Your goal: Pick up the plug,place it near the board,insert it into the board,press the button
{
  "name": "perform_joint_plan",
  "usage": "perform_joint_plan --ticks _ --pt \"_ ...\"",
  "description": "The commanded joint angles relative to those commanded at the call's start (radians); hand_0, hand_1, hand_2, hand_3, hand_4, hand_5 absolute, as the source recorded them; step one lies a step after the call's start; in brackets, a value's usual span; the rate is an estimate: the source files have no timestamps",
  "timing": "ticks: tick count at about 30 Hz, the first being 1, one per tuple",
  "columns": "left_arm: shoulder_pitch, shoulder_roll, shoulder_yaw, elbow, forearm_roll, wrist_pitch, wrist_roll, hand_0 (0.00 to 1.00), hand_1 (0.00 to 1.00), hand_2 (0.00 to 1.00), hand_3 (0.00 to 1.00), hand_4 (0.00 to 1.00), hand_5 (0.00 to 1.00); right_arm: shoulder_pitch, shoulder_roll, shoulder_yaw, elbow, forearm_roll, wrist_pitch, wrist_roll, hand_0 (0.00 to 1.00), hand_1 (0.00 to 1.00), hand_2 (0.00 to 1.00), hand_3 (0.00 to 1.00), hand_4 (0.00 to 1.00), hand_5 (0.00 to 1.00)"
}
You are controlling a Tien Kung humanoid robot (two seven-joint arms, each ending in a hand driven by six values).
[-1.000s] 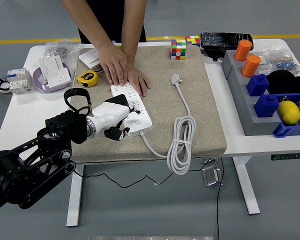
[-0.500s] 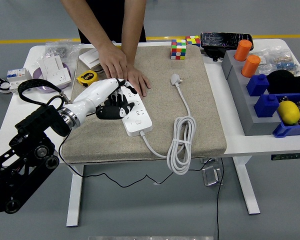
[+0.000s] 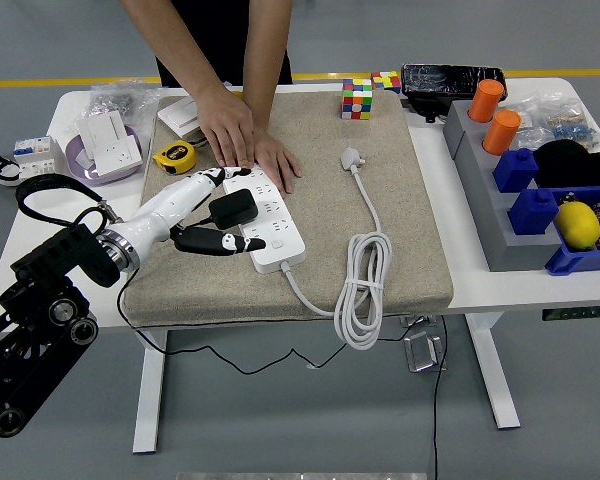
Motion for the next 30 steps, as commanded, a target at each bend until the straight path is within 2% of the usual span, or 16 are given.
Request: perform_joint_plan --ticks 5,6,11,12,17,18,23,25,30 --pt "-0.018 0.008 0.024 0.013 0.107 -0.022 0.020 0.554 0.697 0.709 0.933 0.998 0.477 0.000 0.001 0.002 0.000 0.000 0.001 -0.001 0.998 0.901 0.826 0.831 0.998 0.998" --pt "-0.023 0.011 0.033 0.017 0.134 -0.027 0.023 0.272 0.274 0.403 0.887 0.854 0.272 0.001 0.002 0.002 0.000 0.000 0.001 -0.001 0.998 0.901 0.827 0.831 0.998 0.998" --pt "-0.039 0.022 0.072 0.029 0.201 -0.041 0.028 0.272 0.274 0.403 0.887 0.854 0.272 0.002 0.002 0.003 0.000 -0.001 0.001 -0.001 0.998 0.901 0.827 0.831 0.998 0.998" --pt "-0.042 0.024 0.078 0.031 0.207 -0.044 0.029 0.180 0.082 0.205 0.824 0.646 0.179 0.002 0.002 0.003 0.000 -0.001 0.001 -0.001 0.998 0.901 0.826 0.831 0.998 0.998" --pt "-0.060 0.030 0.119 0.043 0.215 -0.059 0.041 0.180 0.082 0.205 0.824 0.646 0.179 0.002 0.001 0.001 0.000 0.001 0.002 -0.001 0.998 0.901 0.826 0.831 0.998 0.998" --pt "-0.061 0.030 0.122 0.044 0.216 -0.060 0.042 0.153 0.032 0.160 0.811 0.571 0.002 0.002 0.001 0.001 0.000 0.000 0.002 -0.002 0.998 0.901 0.826 0.831 0.998 0.998" --pt "-0.095 0.039 0.192 0.072 0.214 -0.065 0.053 0.153 0.032 0.160 0.811 0.571 0.002 0.007 0.001 0.000 0.000 -0.001 0.002 -0.002 0.998 0.901 0.826 0.831 0.998 0.998" --pt "-0.109 0.042 0.219 0.090 0.214 -0.065 0.052 0.135 0.024 0.153 0.839 0.605 0.002 0.008 0.000 -0.001 0.000 0.000 0.002 -0.002 0.998 0.900 0.825 0.831 0.998 0.998" --pt "-0.134 0.032 0.264 0.132 0.211 -0.054 0.046 0.133 0.020 0.152 0.851 0.608 0.002 0.005 -0.001 -0.007 0.000 0.002 0.002 -0.002 0.998 0.899 0.826 0.831 0.998 0.998"
